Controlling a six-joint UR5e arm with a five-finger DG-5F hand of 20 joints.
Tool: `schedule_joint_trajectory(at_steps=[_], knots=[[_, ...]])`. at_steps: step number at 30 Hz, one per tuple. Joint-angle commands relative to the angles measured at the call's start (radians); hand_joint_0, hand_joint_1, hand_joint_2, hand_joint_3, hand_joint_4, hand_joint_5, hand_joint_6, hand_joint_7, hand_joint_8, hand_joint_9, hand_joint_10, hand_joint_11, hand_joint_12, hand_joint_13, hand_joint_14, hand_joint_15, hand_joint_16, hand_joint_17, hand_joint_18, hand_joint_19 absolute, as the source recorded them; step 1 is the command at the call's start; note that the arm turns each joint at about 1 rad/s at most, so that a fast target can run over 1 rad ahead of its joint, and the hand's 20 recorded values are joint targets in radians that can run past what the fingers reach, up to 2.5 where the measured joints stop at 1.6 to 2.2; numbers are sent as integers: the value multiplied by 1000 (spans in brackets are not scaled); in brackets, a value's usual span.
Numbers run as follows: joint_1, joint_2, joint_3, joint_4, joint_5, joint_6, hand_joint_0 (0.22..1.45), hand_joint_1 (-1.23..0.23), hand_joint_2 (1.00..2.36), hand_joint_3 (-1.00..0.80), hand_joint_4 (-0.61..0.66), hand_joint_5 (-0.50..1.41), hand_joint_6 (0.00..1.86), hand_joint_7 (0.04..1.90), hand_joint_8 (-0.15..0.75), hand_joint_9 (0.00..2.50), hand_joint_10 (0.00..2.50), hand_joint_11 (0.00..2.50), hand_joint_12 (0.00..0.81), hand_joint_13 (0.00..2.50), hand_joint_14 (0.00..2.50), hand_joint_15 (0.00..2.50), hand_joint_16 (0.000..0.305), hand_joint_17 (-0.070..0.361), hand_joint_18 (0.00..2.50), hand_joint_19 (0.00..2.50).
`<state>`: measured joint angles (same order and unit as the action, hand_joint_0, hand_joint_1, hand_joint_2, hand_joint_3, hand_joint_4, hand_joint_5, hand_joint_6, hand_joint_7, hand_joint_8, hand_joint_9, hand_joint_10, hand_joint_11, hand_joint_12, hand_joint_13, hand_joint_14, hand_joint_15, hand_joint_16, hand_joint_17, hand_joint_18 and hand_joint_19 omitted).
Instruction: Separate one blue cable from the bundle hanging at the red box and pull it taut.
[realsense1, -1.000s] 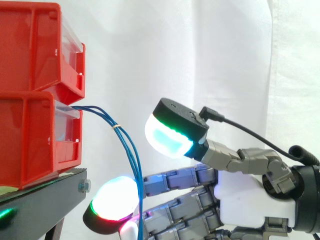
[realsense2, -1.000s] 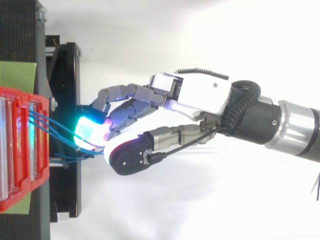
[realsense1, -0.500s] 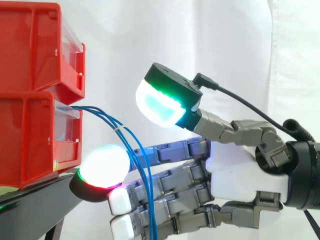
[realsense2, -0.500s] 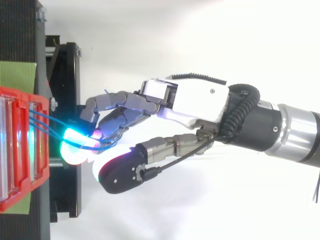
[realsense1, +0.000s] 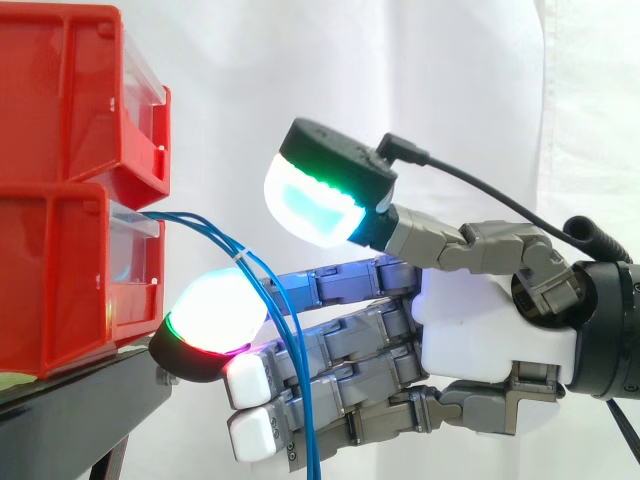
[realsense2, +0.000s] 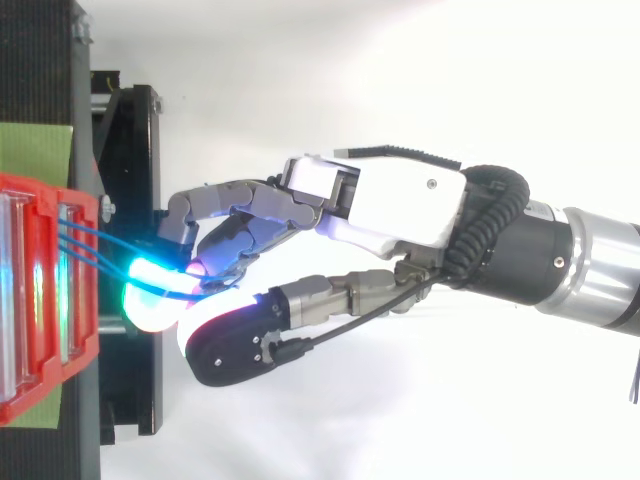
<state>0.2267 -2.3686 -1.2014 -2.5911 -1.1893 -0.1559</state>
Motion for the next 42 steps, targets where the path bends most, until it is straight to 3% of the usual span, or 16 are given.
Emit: schedule_joint_trajectory(at_steps=[1,13,16,20,28,37,42], knots=[[-1,0,-1,0,0,-1,631,-524,1013,-369,213,-143,503,1139,299,812,19,730,355,795,19,537,50,113,571,572],[-4,0,0,0,0,1,649,-511,1018,-314,145,-126,528,1287,314,892,22,758,368,880,21,551,50,113,639,566],[-4,0,0,-1,0,2,645,-530,1023,-246,152,-149,617,1152,314,901,23,779,372,897,20,561,50,113,649,565],[-4,2,0,-3,0,7,640,-554,1026,-195,155,-163,663,1105,318,915,22,824,375,908,22,565,50,113,655,563],[-7,2,2,-3,-1,12,653,-673,1025,-196,181,-213,811,903,327,937,22,920,378,932,20,585,50,113,680,561],[-12,2,6,-7,-1,21,729,-717,1000,-500,197,-226,861,775,325,933,22,1011,374,948,22,584,50,112,712,540],[-18,2,6,-11,-4,22,599,-708,1000,-500,194,-226,880,823,327,972,21,1015,376,968,23,603,49,110,724,575]])
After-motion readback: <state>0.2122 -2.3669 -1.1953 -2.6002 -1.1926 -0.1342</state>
